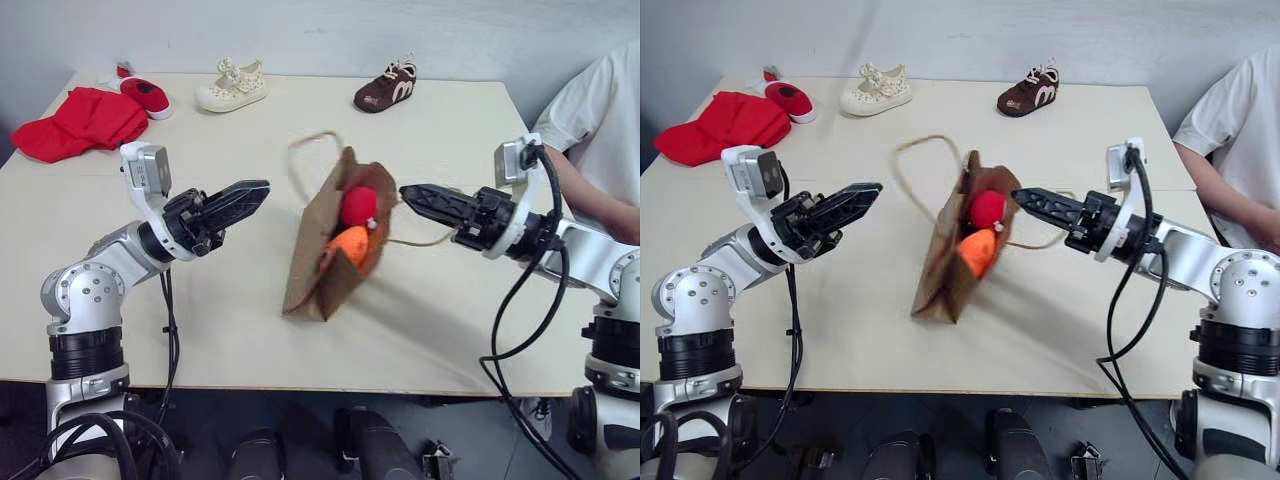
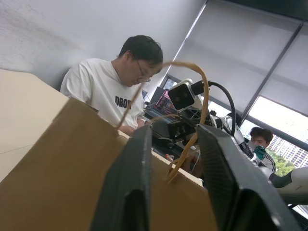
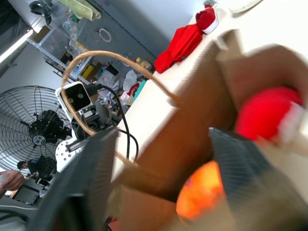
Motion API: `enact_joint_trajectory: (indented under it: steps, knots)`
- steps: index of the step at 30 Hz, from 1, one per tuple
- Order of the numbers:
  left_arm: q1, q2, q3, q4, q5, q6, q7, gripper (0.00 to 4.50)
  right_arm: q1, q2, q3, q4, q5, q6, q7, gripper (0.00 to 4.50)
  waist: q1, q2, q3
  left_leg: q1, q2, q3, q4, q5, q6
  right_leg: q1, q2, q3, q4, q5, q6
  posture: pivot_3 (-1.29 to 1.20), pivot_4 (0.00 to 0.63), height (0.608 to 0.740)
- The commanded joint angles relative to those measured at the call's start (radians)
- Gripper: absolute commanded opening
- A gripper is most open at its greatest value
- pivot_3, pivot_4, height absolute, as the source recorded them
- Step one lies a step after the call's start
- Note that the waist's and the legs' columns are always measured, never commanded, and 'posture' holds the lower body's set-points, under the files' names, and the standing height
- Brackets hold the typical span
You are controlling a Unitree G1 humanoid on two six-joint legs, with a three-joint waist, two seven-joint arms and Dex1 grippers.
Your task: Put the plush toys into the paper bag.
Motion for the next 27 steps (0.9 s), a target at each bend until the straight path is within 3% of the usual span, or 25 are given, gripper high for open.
enact_joint_trajectory:
  steps: [1, 6, 7, 17, 21, 27]
  knots:
    - [0.004, 0.002, 0.010, -0.039, -0.014, -0.004, 0.002, 2.78, 0.003, -0.030, -0.023, -0.021, -0.013, 0.009, 0.070, 4.39, 0.001, 0.000, 0.000, 0.000, 0.000, 0.000, 0.000, 0.000, 0.000, 0.000, 0.000, 0.000, 0.000, 0.000, 0.000, 0.00, 0.150, 0.740]
    - [0.042, 0.027, 0.027, -0.060, -0.013, -0.002, 0.005, 4.38, -0.021, -0.071, -0.036, -0.025, -0.012, 0.029, 0.125, 4.50, 0.002, 0.000, 0.000, 0.000, 0.000, 0.000, 0.000, 0.000, 0.000, 0.000, 0.000, 0.000, 0.000, 0.000, 0.000, 0.00, 0.150, 0.740]
    - [0.048, 0.031, 0.028, -0.063, -0.012, -0.004, 0.005, 4.46, -0.036, -0.071, -0.028, -0.032, -0.013, 0.028, 0.129, 4.50, 0.002, 0.000, 0.000, 0.000, 0.000, 0.000, 0.000, 0.000, 0.000, 0.000, 0.000, 0.000, 0.000, 0.000, 0.000, 0.00, 0.150, 0.740]
    - [0.096, 0.019, 0.010, -0.100, 0.019, -0.052, 0.000, 4.46, -0.344, -0.015, 0.109, 0.008, -0.088, 0.060, 0.115, 4.50, 0.001, 0.002, 0.001, 0.000, 0.000, -0.001, 0.001, 0.000, 0.000, 0.000, 0.000, 0.000, 0.000, 0.000, 0.000, 0.00, 0.150, 0.740]
    - [0.127, 0.002, 0.000, -0.129, 0.034, -0.081, 0.008, 4.46, -0.378, 0.000, 0.158, 0.024, -0.166, 0.090, 0.141, 4.50, 0.004, 0.002, 0.001, 0.000, -0.001, -0.001, 0.001, 0.000, 0.000, 0.000, -0.002, -0.001, 0.000, 0.000, 0.000, 0.00, 0.150, 0.740]
    - [0.173, -0.013, -0.002, -0.172, 0.032, -0.100, 0.026, 4.46, -0.347, -0.064, 0.170, 0.025, -0.292, 0.112, 0.292, 4.50, 0.004, 0.002, 0.001, -0.001, -0.001, -0.002, 0.001, 0.000, 0.001, 0.000, -0.002, -0.002, 0.000, 0.000, 0.000, 0.00, 0.150, 0.740]
